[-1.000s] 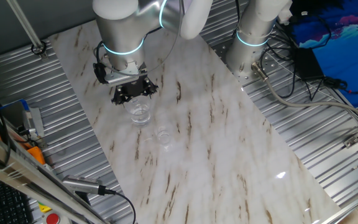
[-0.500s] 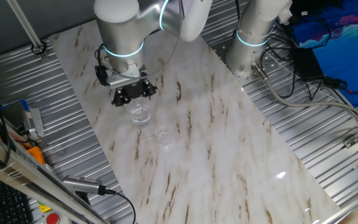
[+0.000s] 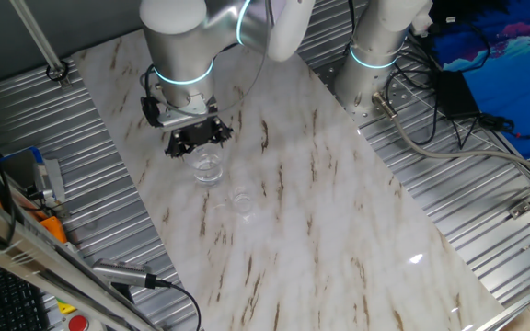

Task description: Pour the water from one cup into another empty cup

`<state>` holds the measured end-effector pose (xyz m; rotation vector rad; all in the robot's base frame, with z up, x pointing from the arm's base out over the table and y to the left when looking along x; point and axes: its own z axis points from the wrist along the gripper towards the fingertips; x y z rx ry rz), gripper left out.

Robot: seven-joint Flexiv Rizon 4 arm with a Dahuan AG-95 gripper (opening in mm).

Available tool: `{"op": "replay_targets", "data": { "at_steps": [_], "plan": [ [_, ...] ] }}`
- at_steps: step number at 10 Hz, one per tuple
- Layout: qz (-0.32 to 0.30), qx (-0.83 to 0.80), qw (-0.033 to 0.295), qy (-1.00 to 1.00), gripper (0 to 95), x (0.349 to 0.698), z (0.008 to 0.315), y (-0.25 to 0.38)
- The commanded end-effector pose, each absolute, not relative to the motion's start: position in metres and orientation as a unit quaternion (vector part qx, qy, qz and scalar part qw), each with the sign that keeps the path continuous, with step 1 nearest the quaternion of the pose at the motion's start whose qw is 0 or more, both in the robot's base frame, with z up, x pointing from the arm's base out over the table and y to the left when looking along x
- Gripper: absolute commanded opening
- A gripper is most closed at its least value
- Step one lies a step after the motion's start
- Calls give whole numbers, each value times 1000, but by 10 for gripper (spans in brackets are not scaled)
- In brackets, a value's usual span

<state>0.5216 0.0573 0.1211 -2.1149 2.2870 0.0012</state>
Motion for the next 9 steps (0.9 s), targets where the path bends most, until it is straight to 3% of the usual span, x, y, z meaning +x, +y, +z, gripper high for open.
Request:
{"op": "replay_targets", "data": {
  "at_steps": [1, 9],
  "plan": [
    [-6, -687, 22, 727, 950, 521, 122, 58],
    [-16, -693, 25, 720, 950, 521, 123, 58]
  ]
}}
